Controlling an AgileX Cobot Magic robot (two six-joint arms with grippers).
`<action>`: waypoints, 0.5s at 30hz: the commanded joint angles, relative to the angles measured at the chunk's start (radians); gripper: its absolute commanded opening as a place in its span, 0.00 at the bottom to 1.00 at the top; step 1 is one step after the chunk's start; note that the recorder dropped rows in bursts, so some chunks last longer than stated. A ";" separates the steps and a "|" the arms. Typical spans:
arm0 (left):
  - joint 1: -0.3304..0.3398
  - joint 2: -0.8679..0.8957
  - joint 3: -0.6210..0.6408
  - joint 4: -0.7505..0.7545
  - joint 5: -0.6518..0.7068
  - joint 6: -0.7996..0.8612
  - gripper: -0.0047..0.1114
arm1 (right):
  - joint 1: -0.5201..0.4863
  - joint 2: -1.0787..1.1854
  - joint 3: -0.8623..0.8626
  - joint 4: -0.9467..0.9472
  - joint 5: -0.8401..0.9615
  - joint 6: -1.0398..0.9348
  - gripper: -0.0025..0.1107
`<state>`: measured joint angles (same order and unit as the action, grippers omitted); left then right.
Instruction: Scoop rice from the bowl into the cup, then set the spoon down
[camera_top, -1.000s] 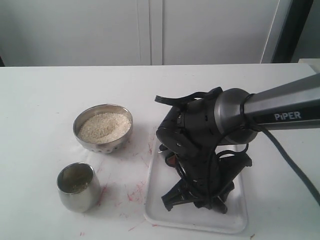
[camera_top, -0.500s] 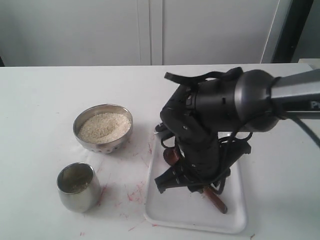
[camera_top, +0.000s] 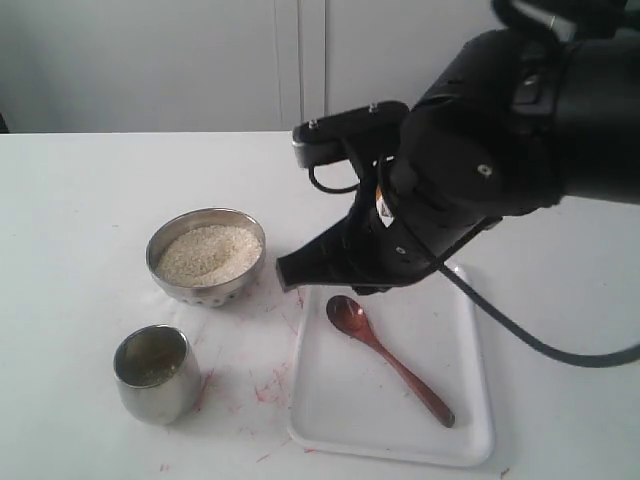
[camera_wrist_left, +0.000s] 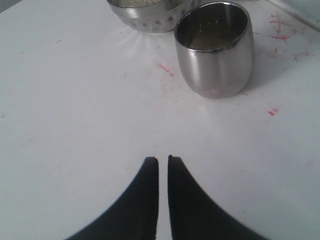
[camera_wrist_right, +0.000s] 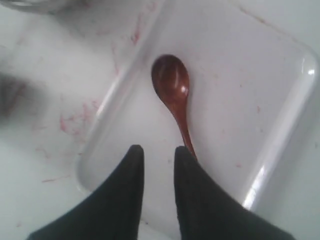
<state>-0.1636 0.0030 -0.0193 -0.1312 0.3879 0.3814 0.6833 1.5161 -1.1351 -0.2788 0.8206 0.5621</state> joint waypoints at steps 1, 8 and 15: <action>-0.005 -0.003 0.007 -0.009 0.025 0.000 0.16 | 0.044 -0.095 -0.003 0.007 -0.114 -0.016 0.18; -0.005 -0.003 0.007 -0.009 0.025 0.000 0.16 | 0.099 -0.223 0.046 0.005 -0.295 -0.016 0.11; -0.005 -0.003 0.007 -0.009 0.025 0.000 0.16 | 0.125 -0.343 0.092 -0.012 -0.330 -0.016 0.02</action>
<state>-0.1636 0.0030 -0.0193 -0.1312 0.3879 0.3814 0.8016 1.2203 -1.0691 -0.2742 0.5170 0.5565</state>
